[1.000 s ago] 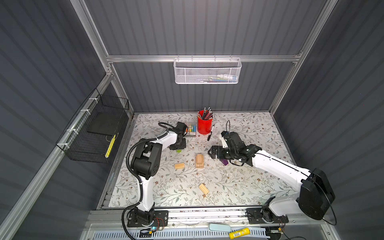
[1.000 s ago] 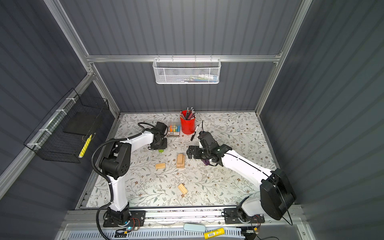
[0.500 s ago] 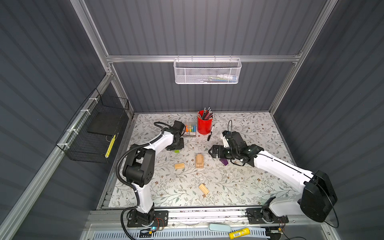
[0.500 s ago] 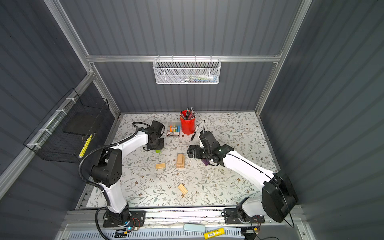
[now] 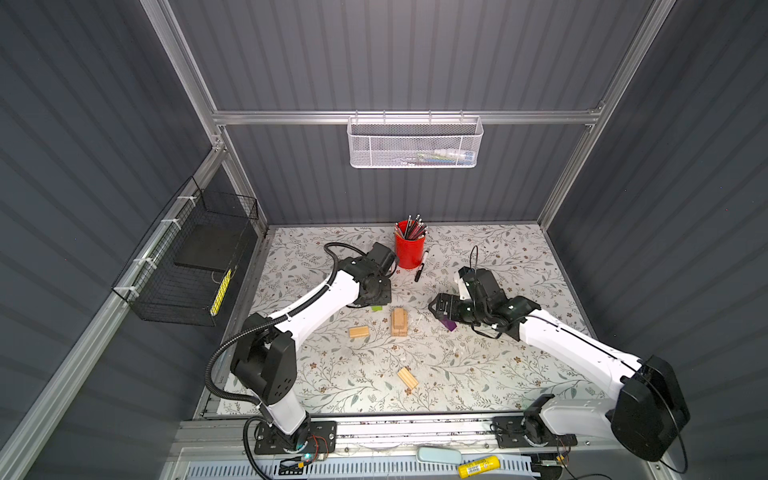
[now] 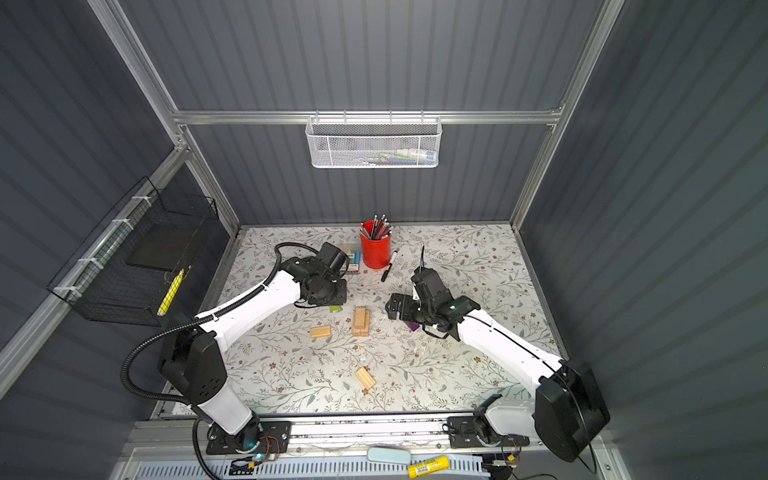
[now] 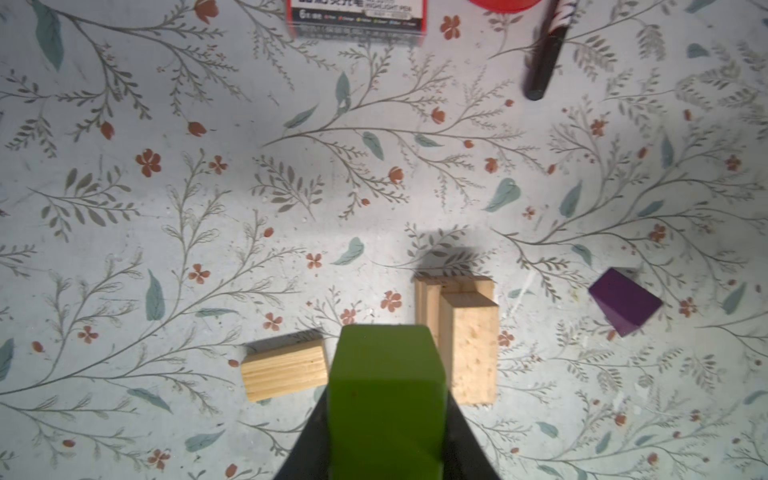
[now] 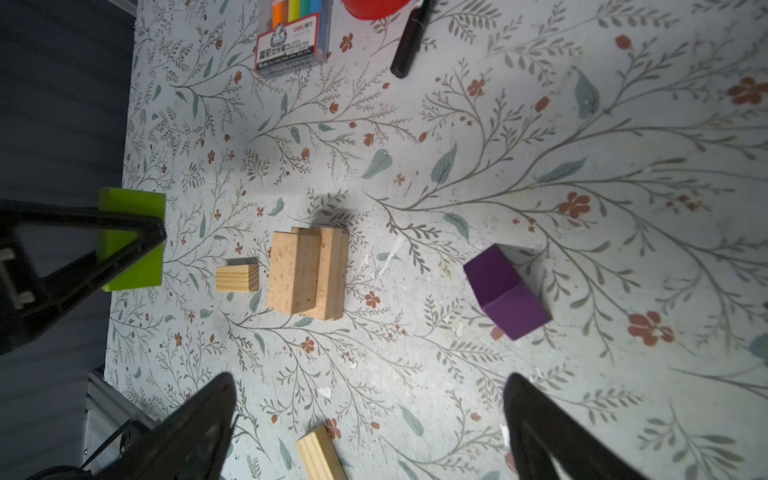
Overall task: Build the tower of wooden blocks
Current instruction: 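Lift the green block with the left gripper and carry it over the standing blocks, then lower the green block with the left gripper beside the standing wooden blocks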
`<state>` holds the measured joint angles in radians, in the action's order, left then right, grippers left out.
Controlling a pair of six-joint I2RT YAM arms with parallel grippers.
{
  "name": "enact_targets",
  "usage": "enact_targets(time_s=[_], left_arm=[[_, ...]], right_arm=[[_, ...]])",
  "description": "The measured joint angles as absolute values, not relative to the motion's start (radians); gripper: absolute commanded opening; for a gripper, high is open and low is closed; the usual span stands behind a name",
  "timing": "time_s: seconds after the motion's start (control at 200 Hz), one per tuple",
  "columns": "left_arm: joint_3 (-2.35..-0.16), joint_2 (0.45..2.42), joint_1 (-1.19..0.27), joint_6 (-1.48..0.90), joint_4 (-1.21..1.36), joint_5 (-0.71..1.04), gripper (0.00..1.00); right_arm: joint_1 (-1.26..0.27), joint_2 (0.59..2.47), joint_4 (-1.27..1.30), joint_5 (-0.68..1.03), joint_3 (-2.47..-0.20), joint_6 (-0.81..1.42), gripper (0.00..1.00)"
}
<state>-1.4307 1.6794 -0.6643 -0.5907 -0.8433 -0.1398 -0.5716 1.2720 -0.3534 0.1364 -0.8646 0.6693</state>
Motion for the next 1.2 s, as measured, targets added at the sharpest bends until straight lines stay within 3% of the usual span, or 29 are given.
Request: enact_targets(time_s=[0.405, 0.73, 1.201], left_arm=[[-1.552, 1.780, -0.805, -0.686, -0.919, -0.159, 0.00], [-1.616, 1.916, -0.827, -0.684, -0.963, -0.191, 0.00], [-1.608, 1.936, -0.831, -0.690, -0.942, -0.198, 0.00]], right_arm=[[-0.505, 1.200, -0.369, 0.154, -0.815, 0.699, 0.99], [-0.491, 1.182, -0.368, 0.162, -0.785, 0.715, 0.99], [-0.487, 1.177, -0.367, 0.166, -0.779, 0.725, 0.99]])
